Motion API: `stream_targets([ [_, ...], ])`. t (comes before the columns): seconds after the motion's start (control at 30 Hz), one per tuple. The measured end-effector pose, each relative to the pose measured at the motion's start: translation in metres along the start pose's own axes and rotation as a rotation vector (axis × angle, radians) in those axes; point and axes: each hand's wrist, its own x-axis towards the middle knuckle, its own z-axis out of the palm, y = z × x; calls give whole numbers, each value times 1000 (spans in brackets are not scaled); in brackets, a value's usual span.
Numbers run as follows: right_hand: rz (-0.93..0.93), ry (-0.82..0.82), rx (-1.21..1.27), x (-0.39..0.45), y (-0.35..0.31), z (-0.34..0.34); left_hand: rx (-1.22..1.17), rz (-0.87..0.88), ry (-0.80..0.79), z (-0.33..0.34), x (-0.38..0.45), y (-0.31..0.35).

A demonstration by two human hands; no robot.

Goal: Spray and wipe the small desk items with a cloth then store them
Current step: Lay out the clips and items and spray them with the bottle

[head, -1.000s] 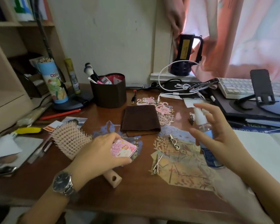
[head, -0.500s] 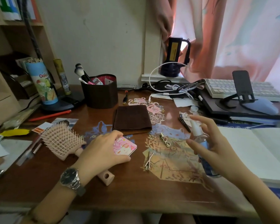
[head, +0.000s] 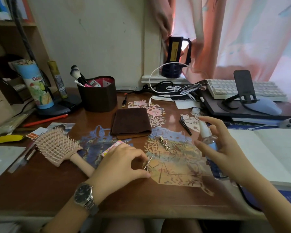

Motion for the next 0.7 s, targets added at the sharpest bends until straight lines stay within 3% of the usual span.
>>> stream_targets([
  [0.7, -32, 47, 60, 0, 14, -11, -79, 49, 48, -23, 37, 14],
])
